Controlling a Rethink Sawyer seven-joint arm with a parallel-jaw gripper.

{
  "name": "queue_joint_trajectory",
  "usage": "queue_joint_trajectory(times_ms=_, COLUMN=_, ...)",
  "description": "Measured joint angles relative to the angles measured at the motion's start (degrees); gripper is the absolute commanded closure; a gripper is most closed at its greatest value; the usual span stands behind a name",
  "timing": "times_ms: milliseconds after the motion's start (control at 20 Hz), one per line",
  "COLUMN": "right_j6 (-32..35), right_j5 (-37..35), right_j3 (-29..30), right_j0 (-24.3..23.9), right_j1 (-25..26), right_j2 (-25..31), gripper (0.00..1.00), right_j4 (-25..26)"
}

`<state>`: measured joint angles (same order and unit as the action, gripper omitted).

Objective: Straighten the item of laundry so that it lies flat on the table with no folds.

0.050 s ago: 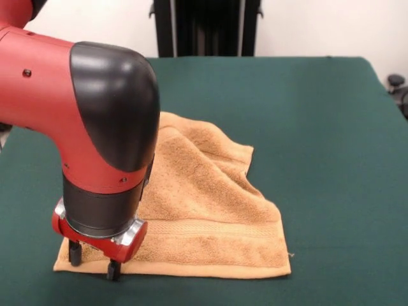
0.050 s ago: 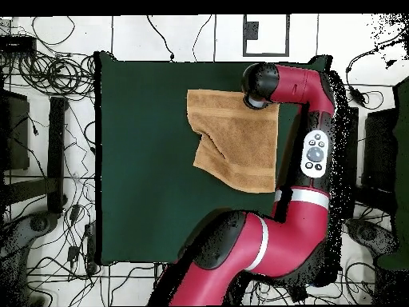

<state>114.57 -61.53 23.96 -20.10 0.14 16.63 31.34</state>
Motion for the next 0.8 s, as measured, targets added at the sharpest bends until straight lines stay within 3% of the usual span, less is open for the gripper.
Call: queue_joint_trajectory(times_ms=800, right_j6=0.0, right_j5=-8.6, right_j3=-1.9, right_j0=-1.1, right_j1=0.4, right_j2=0.7, gripper=0.0, right_j4=-4.9)
